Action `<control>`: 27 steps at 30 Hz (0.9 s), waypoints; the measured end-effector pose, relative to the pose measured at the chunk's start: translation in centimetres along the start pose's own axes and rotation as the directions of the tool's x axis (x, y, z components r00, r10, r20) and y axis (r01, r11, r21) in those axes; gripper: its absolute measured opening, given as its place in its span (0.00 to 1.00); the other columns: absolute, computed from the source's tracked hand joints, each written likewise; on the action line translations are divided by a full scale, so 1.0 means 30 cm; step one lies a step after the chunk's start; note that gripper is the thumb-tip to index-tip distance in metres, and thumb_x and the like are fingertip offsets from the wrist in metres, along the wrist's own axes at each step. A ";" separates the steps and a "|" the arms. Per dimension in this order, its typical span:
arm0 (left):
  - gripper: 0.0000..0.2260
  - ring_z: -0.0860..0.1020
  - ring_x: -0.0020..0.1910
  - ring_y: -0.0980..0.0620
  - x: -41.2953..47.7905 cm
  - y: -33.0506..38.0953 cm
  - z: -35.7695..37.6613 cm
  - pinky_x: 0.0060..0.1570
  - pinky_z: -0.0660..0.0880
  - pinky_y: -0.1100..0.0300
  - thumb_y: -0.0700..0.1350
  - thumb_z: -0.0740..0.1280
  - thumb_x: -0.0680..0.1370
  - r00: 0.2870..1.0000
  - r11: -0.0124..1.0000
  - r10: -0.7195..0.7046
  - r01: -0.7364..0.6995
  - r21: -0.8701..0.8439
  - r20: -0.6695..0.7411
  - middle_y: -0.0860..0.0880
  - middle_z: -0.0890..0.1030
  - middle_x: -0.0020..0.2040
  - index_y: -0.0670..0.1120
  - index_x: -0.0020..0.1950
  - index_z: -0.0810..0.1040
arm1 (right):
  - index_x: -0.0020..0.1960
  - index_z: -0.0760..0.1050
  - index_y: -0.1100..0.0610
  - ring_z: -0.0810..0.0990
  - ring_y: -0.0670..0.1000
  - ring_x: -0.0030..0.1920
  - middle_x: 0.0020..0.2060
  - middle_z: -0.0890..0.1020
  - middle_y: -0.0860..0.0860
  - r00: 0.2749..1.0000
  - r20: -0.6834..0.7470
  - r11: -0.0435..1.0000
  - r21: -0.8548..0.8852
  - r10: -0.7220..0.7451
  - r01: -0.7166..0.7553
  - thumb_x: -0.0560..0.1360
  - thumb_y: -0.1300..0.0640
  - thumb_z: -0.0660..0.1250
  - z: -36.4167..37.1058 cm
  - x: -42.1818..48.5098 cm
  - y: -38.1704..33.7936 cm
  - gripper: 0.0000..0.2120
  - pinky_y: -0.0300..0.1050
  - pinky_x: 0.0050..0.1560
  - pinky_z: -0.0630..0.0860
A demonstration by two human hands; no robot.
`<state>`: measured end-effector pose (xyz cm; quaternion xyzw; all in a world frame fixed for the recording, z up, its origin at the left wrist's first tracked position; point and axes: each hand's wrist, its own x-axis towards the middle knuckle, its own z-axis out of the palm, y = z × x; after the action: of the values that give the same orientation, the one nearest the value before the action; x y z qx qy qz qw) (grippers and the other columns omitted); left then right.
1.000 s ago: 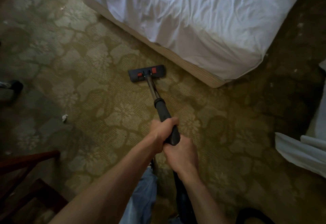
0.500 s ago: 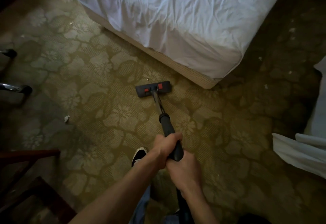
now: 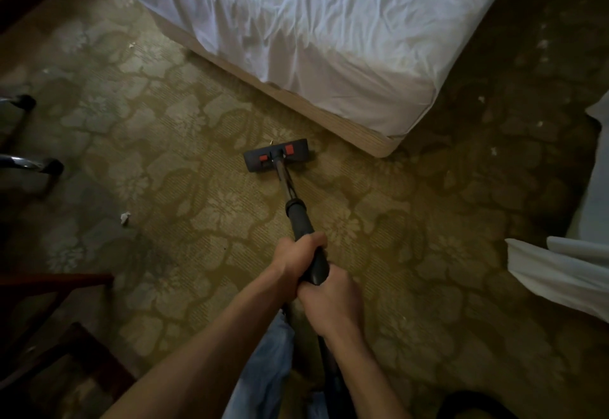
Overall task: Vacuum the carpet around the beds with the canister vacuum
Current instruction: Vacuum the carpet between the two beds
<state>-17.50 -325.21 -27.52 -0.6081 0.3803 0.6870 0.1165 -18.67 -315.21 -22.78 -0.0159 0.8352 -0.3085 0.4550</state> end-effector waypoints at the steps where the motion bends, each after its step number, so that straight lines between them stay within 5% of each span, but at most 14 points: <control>1: 0.22 0.78 0.32 0.46 0.019 0.026 -0.017 0.35 0.76 0.55 0.45 0.74 0.64 1.000 1.000 0.002 -0.002 -0.015 -0.004 0.42 0.79 0.40 0.36 0.53 0.77 | 0.45 0.80 0.52 0.80 0.47 0.31 0.34 0.83 0.48 1.000 -0.001 1.000 0.001 -0.004 0.004 0.73 0.54 0.72 0.014 0.021 -0.031 0.02 0.40 0.27 0.69; 9: 0.33 0.78 0.32 0.45 0.166 0.222 -0.138 0.35 0.76 0.55 0.47 0.74 0.59 1.000 0.999 0.013 -0.012 -0.049 0.026 0.42 0.79 0.41 0.34 0.62 0.77 | 0.43 0.80 0.51 0.83 0.50 0.33 0.34 0.83 0.49 0.999 -0.039 0.999 -0.024 0.024 -0.025 0.72 0.51 0.72 0.124 0.173 -0.239 0.04 0.43 0.31 0.72; 16: 0.25 0.77 0.31 0.46 0.219 0.289 -0.157 0.34 0.76 0.56 0.44 0.73 0.60 0.997 0.999 0.009 -0.004 -0.051 0.080 0.42 0.77 0.40 0.38 0.55 0.75 | 0.42 0.81 0.53 0.81 0.49 0.31 0.32 0.83 0.49 0.995 -0.077 0.998 -0.029 0.060 -0.062 0.72 0.53 0.73 0.138 0.220 -0.311 0.04 0.39 0.27 0.67; 27: 0.22 0.78 0.34 0.45 0.148 0.216 -0.090 0.35 0.77 0.54 0.43 0.72 0.60 0.998 1.000 0.001 0.000 -0.024 0.067 0.41 0.78 0.41 0.38 0.52 0.75 | 0.42 0.81 0.52 0.85 0.55 0.33 0.32 0.84 0.52 0.993 0.016 0.993 0.004 0.118 -0.118 0.63 0.51 0.68 0.088 0.166 -0.227 0.09 0.51 0.36 0.82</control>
<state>-20.57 -332.79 -29.08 -0.5861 0.3680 0.7115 0.1215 -21.29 -323.59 -23.95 0.0322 0.8304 -0.2827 0.4790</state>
